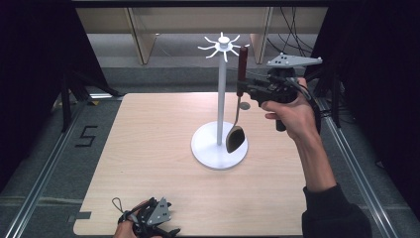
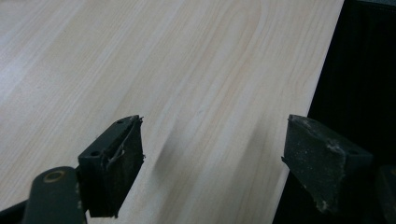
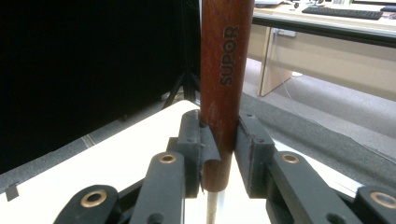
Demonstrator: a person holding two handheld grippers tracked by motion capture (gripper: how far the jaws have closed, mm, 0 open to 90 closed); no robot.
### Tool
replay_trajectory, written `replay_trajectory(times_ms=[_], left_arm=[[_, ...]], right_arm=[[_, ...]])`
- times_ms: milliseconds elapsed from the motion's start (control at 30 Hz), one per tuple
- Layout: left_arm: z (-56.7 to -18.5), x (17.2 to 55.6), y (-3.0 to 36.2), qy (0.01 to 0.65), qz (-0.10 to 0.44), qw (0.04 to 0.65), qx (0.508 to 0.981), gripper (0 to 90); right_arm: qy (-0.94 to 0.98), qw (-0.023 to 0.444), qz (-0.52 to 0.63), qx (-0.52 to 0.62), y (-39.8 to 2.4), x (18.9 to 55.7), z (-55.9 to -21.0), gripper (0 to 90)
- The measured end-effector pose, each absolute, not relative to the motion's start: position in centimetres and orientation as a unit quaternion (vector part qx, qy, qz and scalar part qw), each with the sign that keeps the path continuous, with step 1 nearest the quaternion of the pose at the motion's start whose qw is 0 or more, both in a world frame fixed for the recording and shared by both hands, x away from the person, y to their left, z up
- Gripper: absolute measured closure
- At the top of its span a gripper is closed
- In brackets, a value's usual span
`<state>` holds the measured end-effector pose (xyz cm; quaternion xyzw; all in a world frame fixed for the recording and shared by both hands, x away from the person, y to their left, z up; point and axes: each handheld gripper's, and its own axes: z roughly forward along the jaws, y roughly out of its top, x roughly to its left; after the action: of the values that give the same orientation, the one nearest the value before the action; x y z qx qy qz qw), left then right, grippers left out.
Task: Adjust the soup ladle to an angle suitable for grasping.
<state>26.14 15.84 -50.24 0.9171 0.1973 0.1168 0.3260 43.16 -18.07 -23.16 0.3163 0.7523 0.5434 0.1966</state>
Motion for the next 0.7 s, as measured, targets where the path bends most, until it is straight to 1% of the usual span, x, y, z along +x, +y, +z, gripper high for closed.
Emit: replay_trajectory(times_ms=[67, 100, 233, 267, 433, 533, 600, 667, 700], left_arm=[[-50.2, 26.1, 15.8, 0.197, 0.116, 0.325, 0.918, 19.2], [-50.2, 26.1, 15.8, 0.197, 0.117, 0.326, 0.917, 19.2], [-50.2, 26.1, 15.8, 0.196, 0.117, 0.325, 0.918, 19.2], [-50.2, 26.1, 15.8, 0.197, 0.117, 0.326, 0.917, 19.2], [-50.2, 26.1, 15.8, 0.196, 0.116, 0.326, 0.917, 19.2], [-50.3, 26.1, 15.8, 0.198, 0.117, 0.327, 0.917, 19.2], [-50.3, 26.0, 15.8, 0.197, 0.116, 0.326, 0.917, 19.2], [-50.2, 26.1, 15.8, 0.197, 0.115, 0.327, 0.917, 19.2], [-50.2, 26.1, 15.8, 0.197, 0.116, 0.327, 0.917, 19.2]], right_arm=[[0.754, 0.203, 0.541, 0.313, -18.0, 43.3, -23.1, 74.0], [0.753, 0.196, 0.542, 0.319, -17.9, 43.3, -23.1, 74.0], [0.757, 0.201, 0.536, 0.315, -17.6, 43.6, -23.2, 74.0], [0.756, 0.195, 0.536, 0.322, -17.4, 43.6, -23.2, 74.0], [0.755, 0.193, 0.537, 0.323, -17.1, 43.9, -23.4, 73.9], [0.755, 0.2, 0.535, 0.322, -17.0, 43.9, -23.4, 73.6], [0.752, 0.196, 0.54, 0.324, -17.0, 43.8, -23.4, 73.0], [0.747, 0.205, 0.546, 0.319, -17.2, 43.8, -23.3, 69.3], [0.747, 0.205, 0.546, 0.319, -17.2, 43.8, -23.3, 69.3]])
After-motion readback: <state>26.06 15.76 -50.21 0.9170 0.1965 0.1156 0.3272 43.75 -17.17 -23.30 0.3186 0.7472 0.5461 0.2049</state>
